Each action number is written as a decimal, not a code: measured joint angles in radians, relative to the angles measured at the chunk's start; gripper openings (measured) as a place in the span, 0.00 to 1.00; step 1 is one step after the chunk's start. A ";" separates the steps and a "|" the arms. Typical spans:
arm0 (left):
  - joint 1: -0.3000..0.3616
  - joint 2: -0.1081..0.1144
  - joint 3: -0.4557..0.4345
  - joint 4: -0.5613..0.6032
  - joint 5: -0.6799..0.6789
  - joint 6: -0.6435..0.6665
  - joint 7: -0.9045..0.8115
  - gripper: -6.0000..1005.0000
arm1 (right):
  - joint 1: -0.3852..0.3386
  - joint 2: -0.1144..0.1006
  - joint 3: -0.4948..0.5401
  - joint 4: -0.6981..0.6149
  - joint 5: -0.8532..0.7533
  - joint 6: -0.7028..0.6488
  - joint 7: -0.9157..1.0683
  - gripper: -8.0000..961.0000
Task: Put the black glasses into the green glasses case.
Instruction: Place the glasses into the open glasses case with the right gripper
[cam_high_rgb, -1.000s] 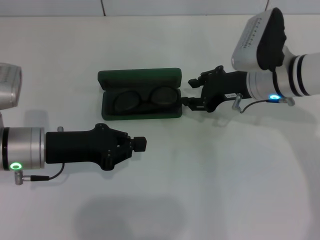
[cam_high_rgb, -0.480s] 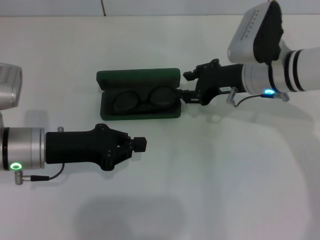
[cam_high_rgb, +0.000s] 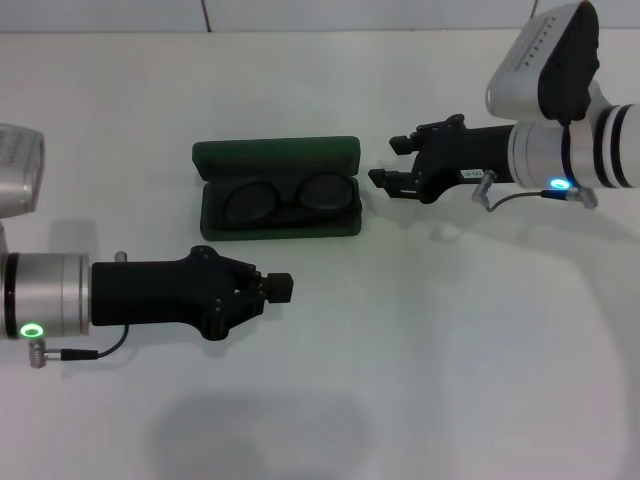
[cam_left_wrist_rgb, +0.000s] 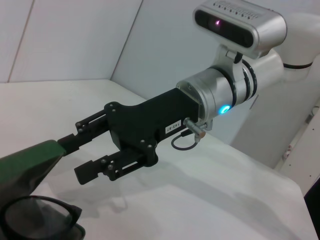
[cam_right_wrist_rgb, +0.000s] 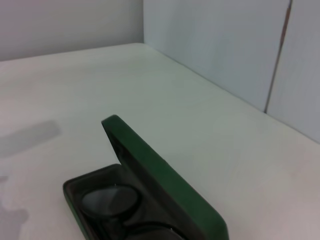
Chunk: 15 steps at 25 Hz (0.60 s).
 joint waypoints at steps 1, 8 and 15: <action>-0.001 0.000 0.000 0.000 0.000 0.000 0.000 0.01 | -0.001 0.000 -0.001 0.003 0.000 0.005 0.000 0.52; -0.003 -0.001 0.001 0.000 0.000 0.000 0.000 0.00 | -0.003 0.000 -0.006 0.006 -0.006 0.010 -0.003 0.52; -0.006 -0.001 0.000 0.000 0.000 0.000 -0.001 0.01 | 0.006 0.001 -0.046 0.031 -0.003 0.022 -0.003 0.52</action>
